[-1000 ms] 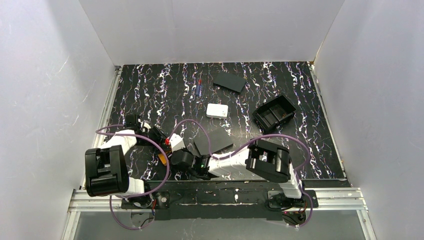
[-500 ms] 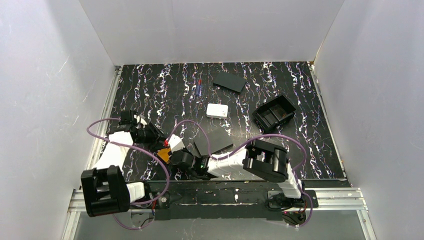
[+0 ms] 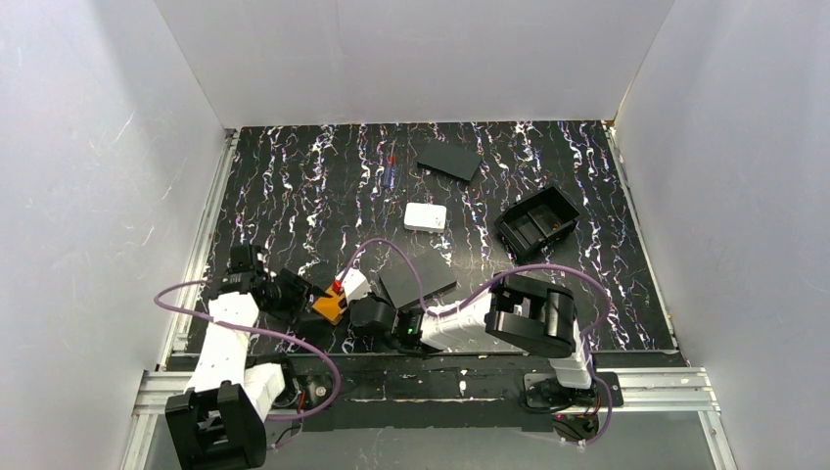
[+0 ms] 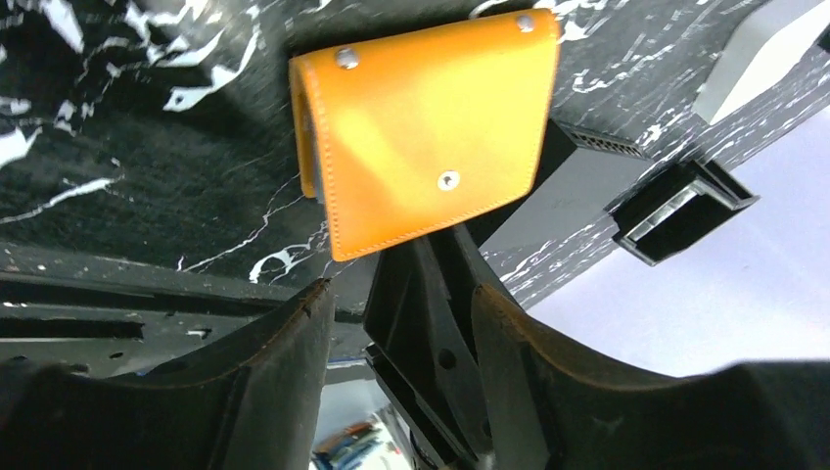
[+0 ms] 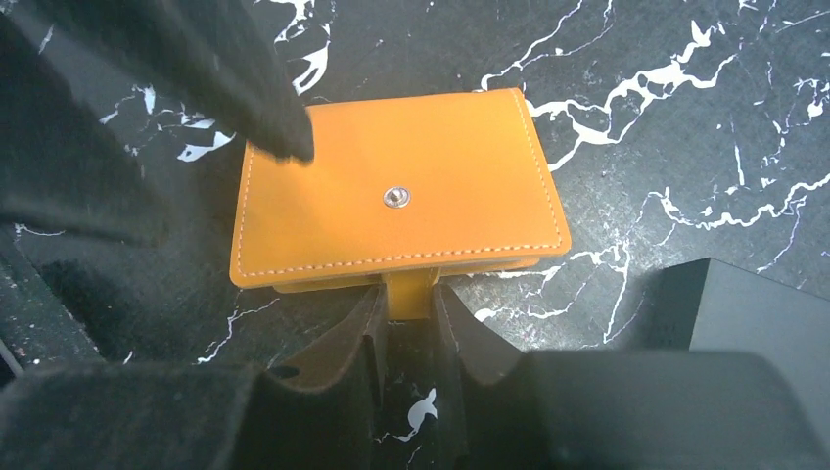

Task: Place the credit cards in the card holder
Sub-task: Close the card holder at the center of the board.

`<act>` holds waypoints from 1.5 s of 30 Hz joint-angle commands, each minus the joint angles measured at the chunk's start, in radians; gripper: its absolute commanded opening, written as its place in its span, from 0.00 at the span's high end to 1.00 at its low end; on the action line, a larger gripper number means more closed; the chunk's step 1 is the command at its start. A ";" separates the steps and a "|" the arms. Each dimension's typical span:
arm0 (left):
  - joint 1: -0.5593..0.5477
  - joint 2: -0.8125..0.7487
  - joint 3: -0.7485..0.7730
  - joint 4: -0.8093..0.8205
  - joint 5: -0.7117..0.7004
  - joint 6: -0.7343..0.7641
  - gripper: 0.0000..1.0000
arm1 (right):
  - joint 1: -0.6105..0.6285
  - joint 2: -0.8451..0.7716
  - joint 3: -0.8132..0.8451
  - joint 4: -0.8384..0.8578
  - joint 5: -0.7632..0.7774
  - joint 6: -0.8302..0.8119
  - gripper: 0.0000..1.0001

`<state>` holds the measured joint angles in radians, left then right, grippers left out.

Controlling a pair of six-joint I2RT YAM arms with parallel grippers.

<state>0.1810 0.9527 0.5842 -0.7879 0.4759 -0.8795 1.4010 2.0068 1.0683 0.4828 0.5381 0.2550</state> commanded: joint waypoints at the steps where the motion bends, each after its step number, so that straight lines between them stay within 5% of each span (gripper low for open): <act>1: 0.023 -0.040 -0.070 -0.036 0.050 -0.140 0.46 | -0.004 -0.062 -0.027 0.097 -0.004 -0.017 0.96; 8: 0.052 -0.011 -0.171 0.097 0.140 -0.215 0.46 | -0.005 -0.082 -0.063 0.136 -0.014 -0.018 0.97; 14: 0.058 0.108 -0.204 0.269 0.149 -0.193 0.64 | -0.005 -0.097 -0.111 0.196 -0.047 -0.033 0.99; 23: 0.068 0.208 -0.192 0.316 0.076 -0.135 0.67 | 0.000 -0.115 -0.235 0.394 -0.125 -0.086 0.99; 29: 0.068 0.325 -0.194 0.420 0.159 -0.121 0.74 | 0.000 -0.099 -0.249 0.465 -0.203 -0.135 0.99; 45: 0.079 0.404 -0.099 0.402 0.103 -0.062 0.93 | -0.001 -0.105 -0.319 0.585 -0.285 -0.216 0.99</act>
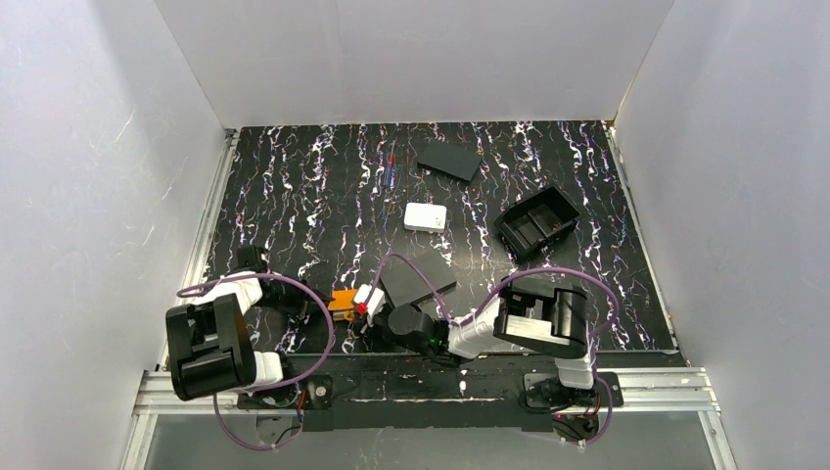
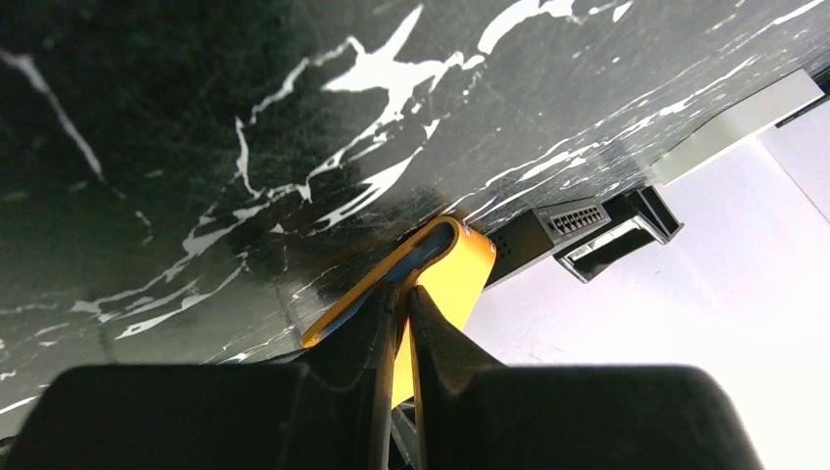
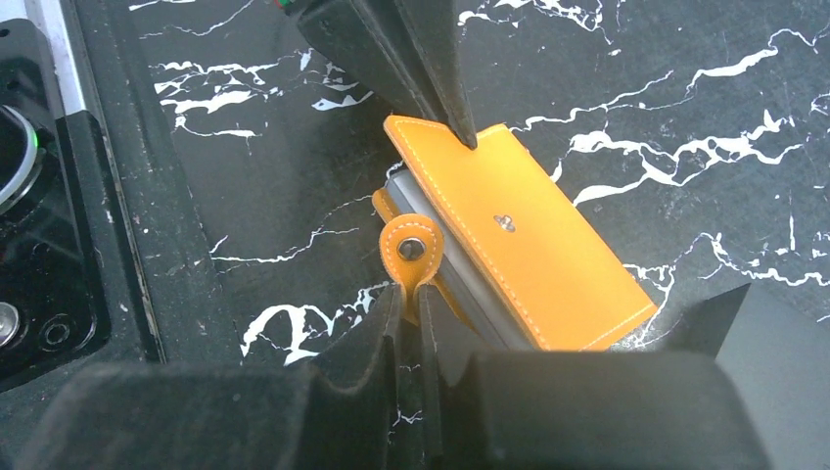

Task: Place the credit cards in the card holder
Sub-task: Close the card holder at the center of the board.

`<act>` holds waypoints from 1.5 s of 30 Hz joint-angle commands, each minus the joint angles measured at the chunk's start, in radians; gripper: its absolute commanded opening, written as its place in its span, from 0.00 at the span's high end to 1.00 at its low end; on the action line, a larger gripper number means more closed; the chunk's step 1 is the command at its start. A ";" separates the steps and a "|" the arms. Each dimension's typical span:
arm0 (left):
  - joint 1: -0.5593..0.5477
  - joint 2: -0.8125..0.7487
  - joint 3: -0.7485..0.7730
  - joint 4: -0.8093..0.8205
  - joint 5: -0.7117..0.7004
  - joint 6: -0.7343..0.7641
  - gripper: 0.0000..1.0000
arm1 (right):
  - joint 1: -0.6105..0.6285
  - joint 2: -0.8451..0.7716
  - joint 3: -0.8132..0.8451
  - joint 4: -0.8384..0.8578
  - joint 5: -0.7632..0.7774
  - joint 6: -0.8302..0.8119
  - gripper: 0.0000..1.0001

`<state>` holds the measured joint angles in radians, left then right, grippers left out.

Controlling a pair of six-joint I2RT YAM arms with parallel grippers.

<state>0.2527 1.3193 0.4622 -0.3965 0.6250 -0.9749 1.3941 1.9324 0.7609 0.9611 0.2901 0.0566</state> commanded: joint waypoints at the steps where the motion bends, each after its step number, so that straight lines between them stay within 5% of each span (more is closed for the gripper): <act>1: 0.007 0.043 0.019 0.015 -0.042 0.041 0.93 | 0.006 -0.031 -0.014 0.113 -0.036 -0.017 0.99; 11: 0.007 -0.103 -0.065 0.000 -0.060 0.116 0.80 | 0.005 -0.056 -0.019 0.095 0.083 0.104 0.99; 22: 0.008 -0.043 -0.023 0.047 -0.013 0.153 0.79 | 0.005 -0.017 -0.025 0.182 -0.093 0.026 0.99; 33: 0.007 -0.305 0.153 -0.340 -0.164 0.197 0.54 | 0.005 -0.029 -0.051 0.182 -0.062 0.006 0.99; 45: -0.082 -0.193 0.066 -0.098 0.145 0.142 0.85 | 0.005 -0.024 -0.049 0.183 -0.040 0.006 0.99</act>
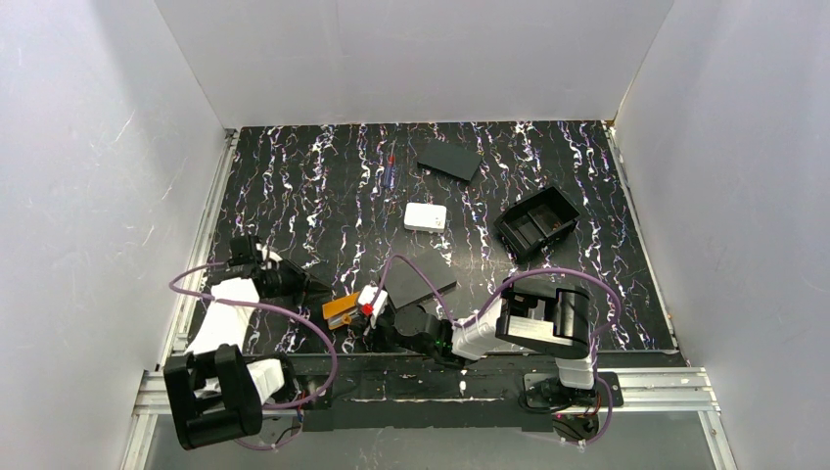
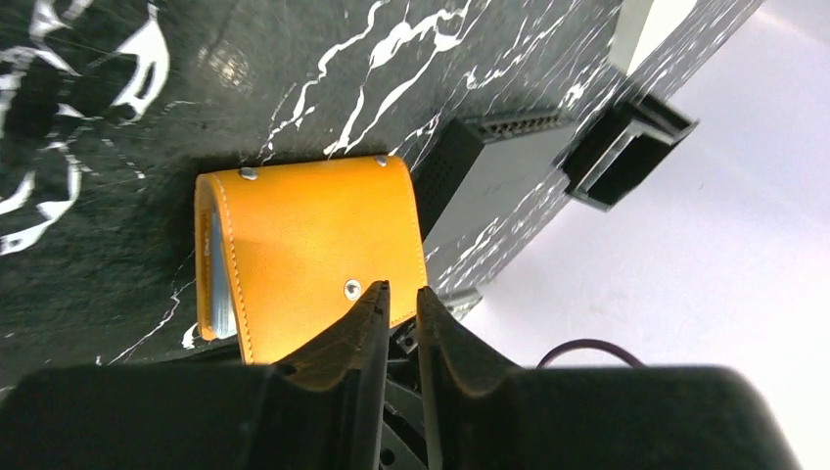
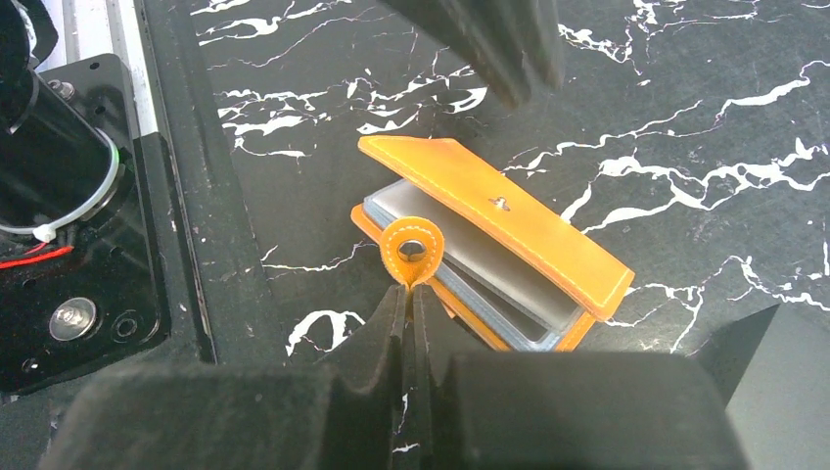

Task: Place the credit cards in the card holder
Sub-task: Close the card holder at the center of the board.

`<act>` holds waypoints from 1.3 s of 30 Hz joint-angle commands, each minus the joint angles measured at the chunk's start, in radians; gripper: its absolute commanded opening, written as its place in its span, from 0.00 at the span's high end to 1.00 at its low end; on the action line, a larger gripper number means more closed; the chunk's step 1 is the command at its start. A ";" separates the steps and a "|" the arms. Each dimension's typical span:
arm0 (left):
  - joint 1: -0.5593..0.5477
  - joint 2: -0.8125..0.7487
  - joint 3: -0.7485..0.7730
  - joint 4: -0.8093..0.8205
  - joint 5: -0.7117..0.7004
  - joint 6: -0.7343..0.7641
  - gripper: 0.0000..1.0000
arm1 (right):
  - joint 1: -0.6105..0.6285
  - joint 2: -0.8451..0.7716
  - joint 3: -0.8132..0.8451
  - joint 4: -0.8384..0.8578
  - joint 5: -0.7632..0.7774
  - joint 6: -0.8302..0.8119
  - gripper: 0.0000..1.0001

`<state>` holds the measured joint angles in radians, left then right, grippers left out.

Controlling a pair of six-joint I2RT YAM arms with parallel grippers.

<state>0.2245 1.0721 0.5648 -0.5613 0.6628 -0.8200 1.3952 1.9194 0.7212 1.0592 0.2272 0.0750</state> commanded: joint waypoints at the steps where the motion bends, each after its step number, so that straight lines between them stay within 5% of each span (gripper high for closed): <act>1: -0.068 0.064 -0.048 0.079 0.106 -0.019 0.87 | 0.004 -0.010 -0.009 0.084 0.026 -0.011 0.99; 9: -0.086 0.091 -0.163 0.127 0.003 -0.046 1.00 | 0.004 -0.027 -0.009 0.049 0.064 0.030 0.99; 26: -0.086 0.147 -0.231 0.192 -0.078 -0.058 1.00 | 0.002 -0.003 0.216 -0.410 0.179 0.181 0.99; 28: -0.089 0.158 -0.235 0.204 -0.076 -0.057 1.00 | 0.002 0.005 0.259 -0.473 0.183 0.189 0.91; 35: -0.090 0.176 -0.226 0.215 -0.076 -0.048 1.00 | -0.045 -0.061 0.301 -0.675 0.044 0.208 0.35; 39: -0.090 0.208 -0.215 0.224 -0.065 -0.039 1.00 | -0.139 -0.145 0.308 -0.788 -0.170 0.211 0.25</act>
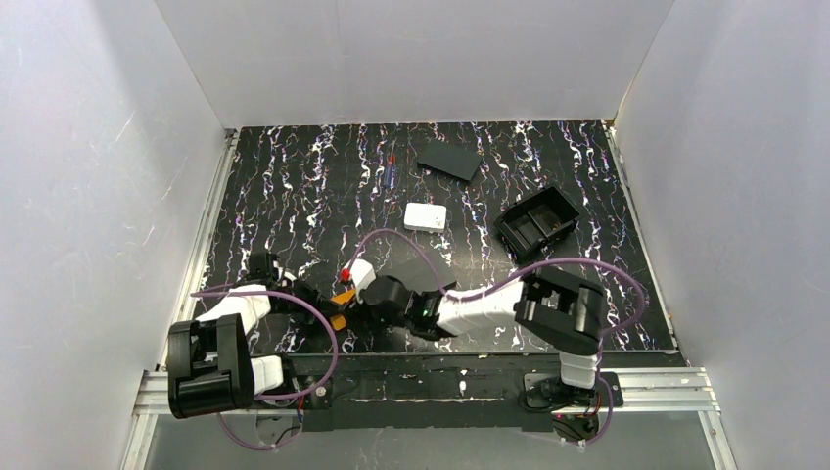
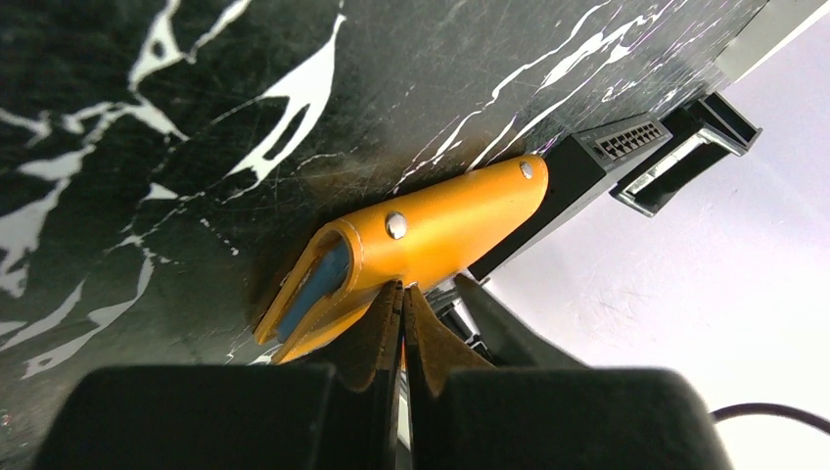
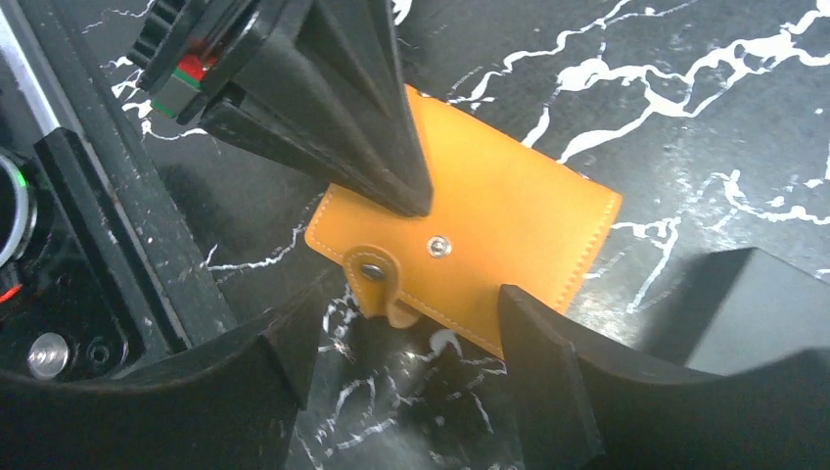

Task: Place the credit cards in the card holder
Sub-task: Close the card holder at the center of the board.

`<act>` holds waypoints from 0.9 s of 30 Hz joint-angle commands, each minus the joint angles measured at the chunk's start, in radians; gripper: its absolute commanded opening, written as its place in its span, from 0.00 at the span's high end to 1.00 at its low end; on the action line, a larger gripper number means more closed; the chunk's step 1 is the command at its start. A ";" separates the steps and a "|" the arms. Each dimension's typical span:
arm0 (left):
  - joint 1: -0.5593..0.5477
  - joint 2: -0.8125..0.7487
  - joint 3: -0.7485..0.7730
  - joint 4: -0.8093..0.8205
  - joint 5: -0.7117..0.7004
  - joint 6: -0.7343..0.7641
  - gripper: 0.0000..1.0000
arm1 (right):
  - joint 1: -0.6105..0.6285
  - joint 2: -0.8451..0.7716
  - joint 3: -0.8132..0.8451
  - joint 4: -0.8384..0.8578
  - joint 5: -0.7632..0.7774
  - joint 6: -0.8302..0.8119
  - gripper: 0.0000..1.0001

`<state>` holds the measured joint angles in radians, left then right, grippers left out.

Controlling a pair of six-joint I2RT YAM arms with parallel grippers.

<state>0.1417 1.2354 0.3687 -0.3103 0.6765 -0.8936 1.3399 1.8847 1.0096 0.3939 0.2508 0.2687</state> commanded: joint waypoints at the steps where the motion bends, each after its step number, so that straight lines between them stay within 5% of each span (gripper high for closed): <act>1: -0.008 0.054 -0.015 -0.026 -0.075 0.037 1.00 | -0.113 -0.128 0.017 -0.133 -0.256 0.017 0.25; 8: -0.008 0.067 -0.003 -0.018 -0.062 0.045 1.00 | -0.285 -0.082 0.135 -0.175 -0.781 -0.064 0.32; 11: -0.007 0.070 0.004 -0.021 -0.060 0.049 1.00 | -0.335 0.008 0.194 -0.206 -0.952 -0.076 0.47; 20: -0.008 0.072 0.004 -0.025 -0.055 0.049 1.00 | -0.341 0.132 0.228 -0.118 -1.062 -0.031 0.60; 27: -0.008 0.080 0.006 -0.024 -0.056 0.051 1.00 | -0.330 0.163 0.218 -0.071 -1.061 0.000 0.57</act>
<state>0.1417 1.2888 0.3813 -0.2985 0.7155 -0.8745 1.0000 2.0338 1.1999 0.2584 -0.7719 0.2512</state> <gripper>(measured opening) 0.007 0.427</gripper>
